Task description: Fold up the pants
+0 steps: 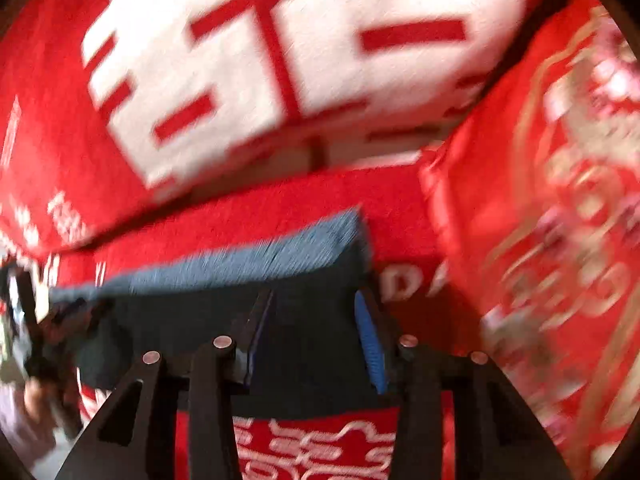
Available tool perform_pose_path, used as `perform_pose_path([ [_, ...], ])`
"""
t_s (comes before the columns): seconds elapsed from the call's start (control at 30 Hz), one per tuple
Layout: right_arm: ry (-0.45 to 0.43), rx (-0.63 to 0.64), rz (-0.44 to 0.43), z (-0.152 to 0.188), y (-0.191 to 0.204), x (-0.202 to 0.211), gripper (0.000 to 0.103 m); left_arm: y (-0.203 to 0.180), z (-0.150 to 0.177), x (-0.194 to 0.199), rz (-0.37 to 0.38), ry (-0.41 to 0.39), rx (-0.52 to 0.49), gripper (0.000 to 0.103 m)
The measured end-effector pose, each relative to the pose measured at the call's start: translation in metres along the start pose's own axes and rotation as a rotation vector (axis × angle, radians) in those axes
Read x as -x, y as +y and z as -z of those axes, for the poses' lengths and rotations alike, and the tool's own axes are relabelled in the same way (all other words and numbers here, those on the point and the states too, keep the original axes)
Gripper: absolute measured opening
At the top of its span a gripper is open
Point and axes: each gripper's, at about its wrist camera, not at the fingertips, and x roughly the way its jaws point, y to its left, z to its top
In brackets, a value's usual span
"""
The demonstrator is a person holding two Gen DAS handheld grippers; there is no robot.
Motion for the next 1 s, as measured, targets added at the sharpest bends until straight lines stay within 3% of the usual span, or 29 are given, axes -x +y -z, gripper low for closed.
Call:
perform_pose_path([
  [0.07, 0.054, -0.005, 0.037, 0.010, -0.005, -0.024, 0.045, -0.001, 0.004, -0.007, -0.015, -0.004, -0.014, 0.086],
  [0.1, 0.059, -0.006, 0.049, 0.017, -0.010, -0.032, 0.038, 0.003, 0.006, -0.007, -0.002, -0.017, -0.010, 0.088],
  [0.17, 0.008, -0.012, 0.034, 0.024, -0.018, -0.029, 0.032, 0.014, 0.008, -0.007, -0.010, -0.013, -0.002, 0.088],
  [0.33, 0.029, -0.066, 0.088, 0.030, -0.018, -0.015, 0.036, 0.048, 0.016, -0.001, -0.034, 0.028, 0.063, 0.088],
  [0.43, 0.038, -0.115, 0.058, 0.042, -0.011, -0.009, 0.042, 0.065, 0.030, 0.008, -0.065, 0.045, 0.080, 0.088],
  [0.63, 0.079, -0.121, -0.116, 0.074, 0.057, -0.010, 0.046, 0.109, 0.064, 0.021, -0.060, 0.051, 0.123, 0.088],
  [0.77, 0.148, -0.099, -0.315, 0.101, 0.132, -0.036, 0.047, 0.150, 0.079, 0.023, -0.066, 0.047, 0.125, 0.088],
  [1.0, 0.238, -0.098, -0.561, 0.159, 0.268, -0.087, 0.047, 0.233, 0.088, 0.004, -0.109, 0.030, 0.104, 0.088],
])
